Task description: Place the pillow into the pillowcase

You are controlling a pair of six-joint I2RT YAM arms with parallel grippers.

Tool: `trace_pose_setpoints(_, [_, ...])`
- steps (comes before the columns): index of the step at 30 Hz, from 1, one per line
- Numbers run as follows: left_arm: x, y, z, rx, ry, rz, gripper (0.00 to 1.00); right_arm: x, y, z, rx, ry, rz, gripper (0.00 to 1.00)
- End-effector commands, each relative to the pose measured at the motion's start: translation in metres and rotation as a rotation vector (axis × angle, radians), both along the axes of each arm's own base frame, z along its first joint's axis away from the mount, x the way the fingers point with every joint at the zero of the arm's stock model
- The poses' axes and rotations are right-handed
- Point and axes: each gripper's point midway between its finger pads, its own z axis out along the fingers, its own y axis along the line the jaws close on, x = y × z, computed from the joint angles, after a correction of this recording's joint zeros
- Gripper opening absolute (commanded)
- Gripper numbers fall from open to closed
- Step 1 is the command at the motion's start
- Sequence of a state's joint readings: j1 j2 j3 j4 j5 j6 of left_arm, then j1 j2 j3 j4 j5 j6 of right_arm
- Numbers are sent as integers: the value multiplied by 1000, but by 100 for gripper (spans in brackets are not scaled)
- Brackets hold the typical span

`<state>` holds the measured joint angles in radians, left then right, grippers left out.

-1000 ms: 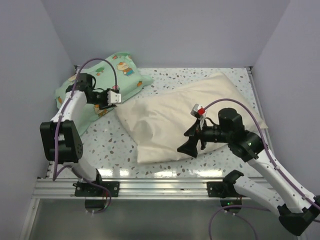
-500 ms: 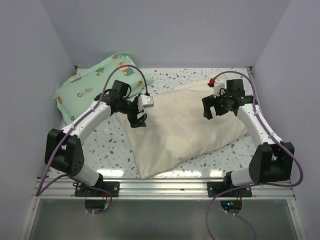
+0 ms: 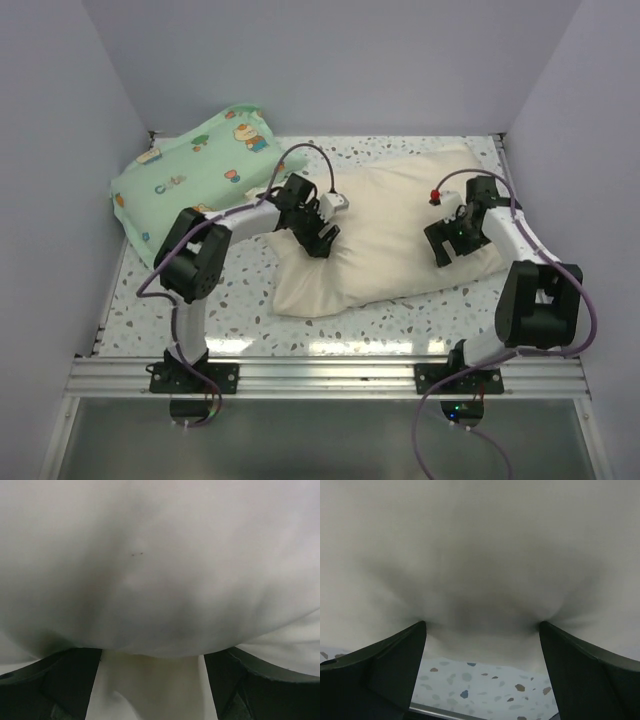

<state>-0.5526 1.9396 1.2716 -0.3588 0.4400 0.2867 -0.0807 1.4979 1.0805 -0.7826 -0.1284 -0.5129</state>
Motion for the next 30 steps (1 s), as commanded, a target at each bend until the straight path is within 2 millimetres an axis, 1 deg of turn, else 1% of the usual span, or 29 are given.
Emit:
trace_pose_setpoints(1, [86, -20, 29, -38, -246, 72, 84, -43, -8, -25, -41, 207, 35, 99])
trace_pose_setpoints(2, [97, -22, 33, -29, -278, 76, 86, -47, -6, -25, -31, 216, 39, 99])
trace_pose_setpoints(3, [118, -28, 53, -36, -345, 83, 87, -51, -4, -19, -21, 210, 43, 98])
trace_pose_setpoints(4, [132, -23, 53, -11, -368, 111, 90, -51, -2, -15, -15, 199, 46, 98])
trace_pose_setpoints(5, [143, -20, 63, -13, -393, 133, 92, -49, -1, -10, -5, 183, 44, 99])
trace_pose_setpoints(6, [158, -20, 86, -39, -435, 166, 94, -49, 1, -5, 0, 177, 39, 98])
trace_pose_setpoints(7, [170, -8, 103, -44, -463, 209, 100, -41, 2, 8, 9, 136, 22, 99])
trace_pose_setpoints(8, [175, -3, 119, -56, -481, 232, 100, -37, 3, 16, 22, 116, 11, 98])
trace_pose_setpoints(9, [178, 1, 140, -76, -488, 257, 100, -35, 11, 26, 73, 98, 14, 99])
trace_pose_setpoints(10, [177, 12, 172, -120, -508, 274, 100, -24, 16, 50, 100, 23, 7, 99])
trace_pose_setpoints(11, [173, 19, 188, -152, -505, 284, 100, -20, 19, 65, 124, -22, 5, 99])
trace_pose_setpoints(12, [165, 26, 197, -189, -459, 324, 100, -13, 27, 82, 170, -85, 2, 99])
trace_pose_setpoints(13, [155, 38, 228, -245, -467, 331, 100, -4, 30, 114, 183, -190, 3, 99])
trace_pose_setpoints(15, [135, 54, 233, -261, -386, 349, 100, 6, 39, 149, 249, -309, -11, 99])
trace_pose_setpoints(16, [121, 59, 253, -284, -398, 354, 100, 9, 43, 176, 271, -385, -5, 99])
trace_pose_setpoints(17, [109, 66, 246, -272, -358, 378, 100, 9, 47, 186, 292, -409, -5, 99])
trace_pose_setpoints(18, [103, 73, 250, -269, -359, 394, 100, 11, 51, 200, 321, -436, -22, 99])
trace_pose_setpoints(19, [90, 80, 268, -283, -396, 403, 100, 11, 55, 206, 348, -447, -24, 99])
trace_pose_setpoints(20, [81, 85, 257, -267, -379, 422, 100, 10, 56, 207, 359, -445, -32, 99])
trace_pose_setpoints(21, [71, 95, 272, -272, -422, 439, 100, 7, 59, 205, 381, -430, -49, 98])
trace_pose_setpoints(22, [63, 99, 270, -263, -424, 442, 100, 6, 62, 201, 400, -415, -53, 99])
trace_pose_setpoints(23, [55, 105, 253, -234, -406, 449, 100, 4, 63, 199, 413, -411, -59, 99])
trace_pose_setpoints(24, [47, 113, 258, -219, -435, 469, 100, -2, 66, 182, 434, -366, -79, 98])
trace_pose_setpoints(25, [43, 119, 250, -196, -431, 482, 100, -5, 71, 174, 460, -349, -79, 99])
trace_pose_setpoints(26, [34, 129, 223, -133, -392, 498, 100, -6, 71, 172, 463, -373, -76, 99])
trace_pose_setpoints(27, [31, 145, 215, -78, -408, 546, 100, -15, 72, 146, 464, -320, -92, 99])
trace_pose_setpoints(28, [26, 152, 201, -39, -394, 559, 100, -18, 71, 137, 463, -321, -101, 99])
trace_pose_setpoints(29, [14, 161, 172, 12, -355, 562, 100, -15, 67, 131, 439, -351, -110, 99])
trace_pose_setpoints(30, [8, 169, 169, 30, -375, 580, 100, -24, 65, 115, 425, -342, -117, 99])
